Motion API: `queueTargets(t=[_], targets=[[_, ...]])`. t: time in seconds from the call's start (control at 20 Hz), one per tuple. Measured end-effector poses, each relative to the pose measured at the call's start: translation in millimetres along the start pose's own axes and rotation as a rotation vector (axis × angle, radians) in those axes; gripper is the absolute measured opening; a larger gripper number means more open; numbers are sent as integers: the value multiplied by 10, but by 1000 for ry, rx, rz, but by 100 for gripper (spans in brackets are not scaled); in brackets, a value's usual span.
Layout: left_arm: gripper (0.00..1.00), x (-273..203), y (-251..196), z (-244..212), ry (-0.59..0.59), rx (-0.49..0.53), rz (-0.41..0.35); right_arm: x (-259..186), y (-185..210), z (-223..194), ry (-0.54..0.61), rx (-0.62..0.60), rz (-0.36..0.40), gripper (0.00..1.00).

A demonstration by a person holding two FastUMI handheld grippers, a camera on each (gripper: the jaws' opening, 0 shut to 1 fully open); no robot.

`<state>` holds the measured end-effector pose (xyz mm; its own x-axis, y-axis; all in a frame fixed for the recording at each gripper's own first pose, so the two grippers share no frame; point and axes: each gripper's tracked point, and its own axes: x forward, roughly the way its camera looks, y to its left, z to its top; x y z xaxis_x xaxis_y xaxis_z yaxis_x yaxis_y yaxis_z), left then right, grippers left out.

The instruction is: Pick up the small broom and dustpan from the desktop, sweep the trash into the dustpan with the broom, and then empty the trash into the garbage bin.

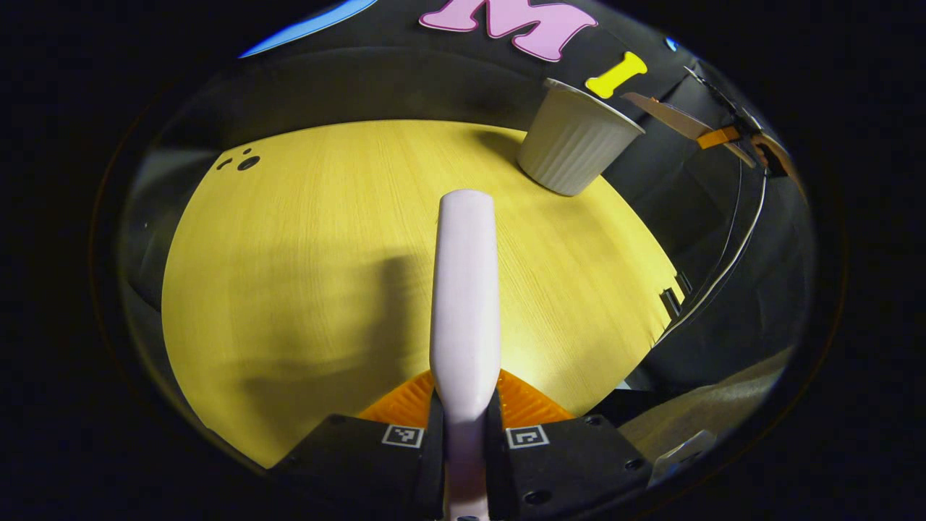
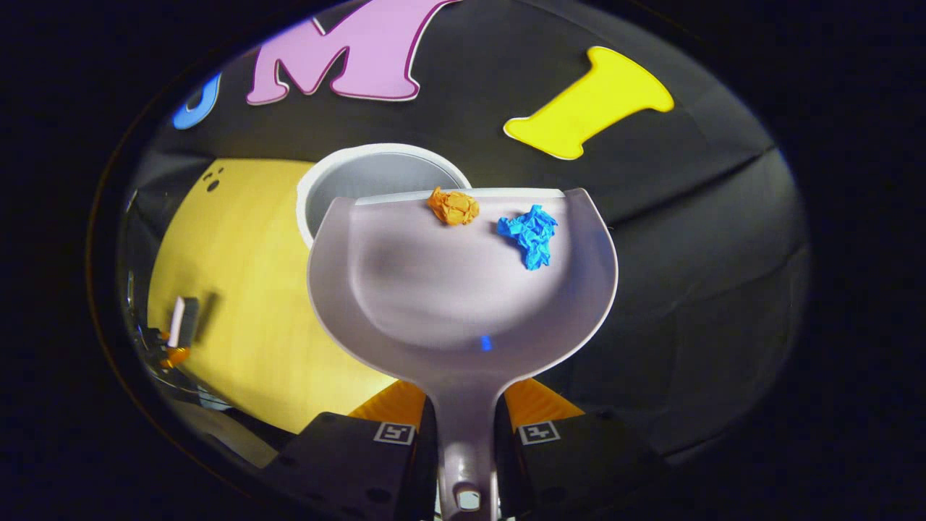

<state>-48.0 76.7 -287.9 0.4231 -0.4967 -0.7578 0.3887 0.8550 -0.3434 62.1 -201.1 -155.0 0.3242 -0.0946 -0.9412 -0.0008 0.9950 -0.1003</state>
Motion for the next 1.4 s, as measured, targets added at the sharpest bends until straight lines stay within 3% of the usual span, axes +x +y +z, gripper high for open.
queueTargets(t=[0.55,0.95,1.25,1.4], targets=[[27,-16,149,-105,10,-59,23,99,-336,491,200,-299,-122,36],[27,-18,159,-80,10,-51,38,94,-303,532,168,-313,-114,36],[27,-79,151,-42,-7,-62,56,-176,-45,506,15,-197,-13,36],[26,-119,163,-26,-17,-61,76,-459,264,365,-78,-160,77,36]])
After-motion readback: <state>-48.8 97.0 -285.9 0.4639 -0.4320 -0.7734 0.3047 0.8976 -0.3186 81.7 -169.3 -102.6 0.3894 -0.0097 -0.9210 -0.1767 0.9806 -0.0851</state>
